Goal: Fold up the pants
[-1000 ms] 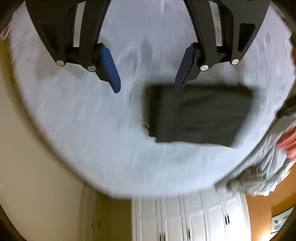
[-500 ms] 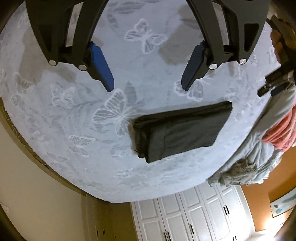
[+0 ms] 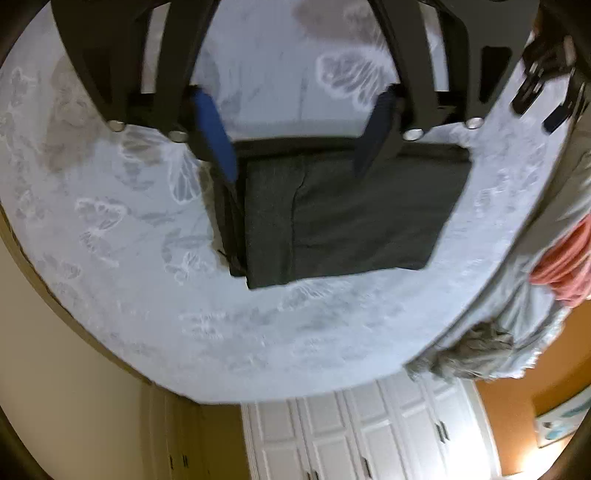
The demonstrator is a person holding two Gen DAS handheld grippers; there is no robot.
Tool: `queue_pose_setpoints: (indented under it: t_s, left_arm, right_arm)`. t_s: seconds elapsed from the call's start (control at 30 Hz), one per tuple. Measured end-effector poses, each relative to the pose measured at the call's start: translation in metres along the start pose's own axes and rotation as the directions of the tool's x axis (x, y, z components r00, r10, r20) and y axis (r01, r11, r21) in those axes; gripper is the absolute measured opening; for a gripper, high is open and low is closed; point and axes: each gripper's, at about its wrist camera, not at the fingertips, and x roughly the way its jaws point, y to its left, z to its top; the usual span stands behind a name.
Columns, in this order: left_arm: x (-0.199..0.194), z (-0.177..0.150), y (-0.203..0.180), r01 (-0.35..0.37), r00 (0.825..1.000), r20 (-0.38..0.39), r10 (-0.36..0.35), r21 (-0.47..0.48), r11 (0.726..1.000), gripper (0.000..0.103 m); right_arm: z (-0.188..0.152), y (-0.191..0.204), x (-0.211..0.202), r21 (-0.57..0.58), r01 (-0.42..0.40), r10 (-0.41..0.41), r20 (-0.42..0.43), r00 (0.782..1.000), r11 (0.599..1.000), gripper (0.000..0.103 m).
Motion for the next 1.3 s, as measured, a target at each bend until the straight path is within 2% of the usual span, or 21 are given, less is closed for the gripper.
queue_pose_setpoints:
  t_s: [0.07,0.1,0.13,0.17,0.23,0.37,0.4,0.47,0.5,0.53,0.6,0.67,0.73,0.8,0.83,0.87,0.9,0.93,1.0,1.17,1.3]
  left_arm:
    - [0.003,-0.001,-0.003,0.007,1.0,-0.011,-0.007,0.009,1.0,0.083]
    - [0.004,-0.001,-0.004,0.005,1.0,-0.012,-0.005,0.013,1.0,0.083]
    - [0.005,-0.001,-0.006,0.004,1.0,-0.012,-0.004,0.019,1.0,0.083]
    - [0.006,-0.002,-0.007,0.002,1.0,-0.014,-0.001,0.022,1.0,0.083]
    - [0.009,-0.002,-0.007,-0.003,1.0,-0.022,0.004,0.027,1.0,0.083]
    - [0.017,-0.002,-0.007,0.024,0.999,-0.038,-0.023,0.02,1.0,0.086]
    - [0.021,0.001,-0.005,0.056,0.998,-0.042,-0.055,0.006,0.998,0.086]
    - [0.034,0.012,0.003,0.139,0.988,-0.057,-0.141,-0.042,0.989,0.086]
    - [0.042,0.019,0.01,0.175,0.981,-0.075,-0.18,-0.067,0.982,0.086]
    - [0.05,0.026,0.016,0.21,0.972,-0.083,-0.218,-0.093,0.973,0.086]
    - [0.072,0.044,0.032,0.242,0.962,-0.083,-0.258,-0.171,0.955,0.086]
    - [0.099,0.058,0.041,0.258,0.952,-0.096,-0.292,-0.266,0.929,0.087]
    - [0.129,0.067,0.042,0.309,0.917,-0.138,-0.375,-0.35,0.884,0.087]
    - [0.165,0.07,0.037,0.39,0.838,-0.172,-0.517,-0.472,0.79,0.086]
    - [0.171,0.07,0.037,0.387,0.835,-0.169,-0.524,-0.498,0.776,0.084]
    - [0.172,0.073,0.035,0.377,0.852,-0.143,-0.503,-0.5,0.78,0.083]
    - [0.171,0.077,0.029,0.373,0.864,-0.143,-0.483,-0.463,0.804,0.054]
    - [0.172,0.08,0.024,0.373,0.856,-0.178,-0.485,-0.438,0.818,0.023]
    - [0.159,0.086,0.027,0.373,0.862,-0.163,-0.48,-0.438,0.818,0.009]
    - [0.077,0.12,0.038,0.455,0.864,-0.046,-0.502,-0.356,0.816,0.006]
    - [0.0,0.137,0.05,0.494,0.863,0.046,-0.503,-0.28,0.823,0.006]
  right_arm:
    - [0.0,0.0,0.026,0.005,0.029,-0.029,-0.041,0.999,1.0,0.069]
    - [-0.003,0.001,0.04,-0.008,0.046,-0.046,-0.066,0.997,0.999,0.059]
    - [-0.006,0.002,0.048,-0.023,0.055,-0.057,-0.088,0.994,0.998,0.034]
    - [-0.011,0.002,0.06,-0.042,0.069,-0.073,-0.123,0.99,0.997,0.03]
    - [-0.013,0.001,0.054,-0.065,0.077,-0.083,-0.091,0.992,0.995,0.004]
    - [-0.005,-0.02,0.013,0.014,-0.014,0.014,0.034,0.999,1.0,0.003]
    - [-0.003,-0.026,0.012,0.012,0.016,-0.017,0.05,0.999,1.0,0.006]
    - [-0.004,-0.044,0.025,0.014,0.067,-0.067,-0.008,0.998,0.998,0.014]
    - [-0.005,-0.055,0.032,0.048,0.045,-0.043,-0.047,0.998,0.998,0.022]
    - [-0.005,-0.064,0.035,0.087,0.016,-0.01,-0.066,0.998,0.996,0.043]
    - [-0.007,-0.077,0.033,0.144,-0.012,0.018,-0.037,0.999,0.99,0.074]
    - [-0.005,-0.077,0.036,0.129,-0.03,0.032,-0.011,0.999,0.991,0.079]
    - [-0.003,-0.074,0.051,0.128,-0.064,0.07,-0.047,0.996,0.99,0.083]
    - [-0.002,-0.069,0.075,0.163,-0.106,0.126,-0.116,0.985,0.981,0.082]
    - [-0.002,-0.067,0.084,0.185,-0.121,0.147,-0.132,0.98,0.975,0.056]
    - [-0.003,-0.065,0.089,0.192,-0.155,0.182,-0.132,0.974,0.969,0.049]
    - [-0.004,-0.061,0.088,0.188,-0.16,0.184,-0.118,0.976,0.969,0.037]
    - [-0.003,-0.058,0.085,0.177,-0.161,0.183,-0.112,0.977,0.971,0.031]
    - [0.0,-0.052,0.068,0.145,-0.177,0.19,-0.081,0.978,0.973,0.028]
    - [0.02,-0.03,-0.007,0.078,-0.239,0.236,0.047,0.971,0.968,0.027]
    - [0.04,-0.007,-0.078,-0.006,-0.28,0.277,0.148,0.949,0.96,0.027]
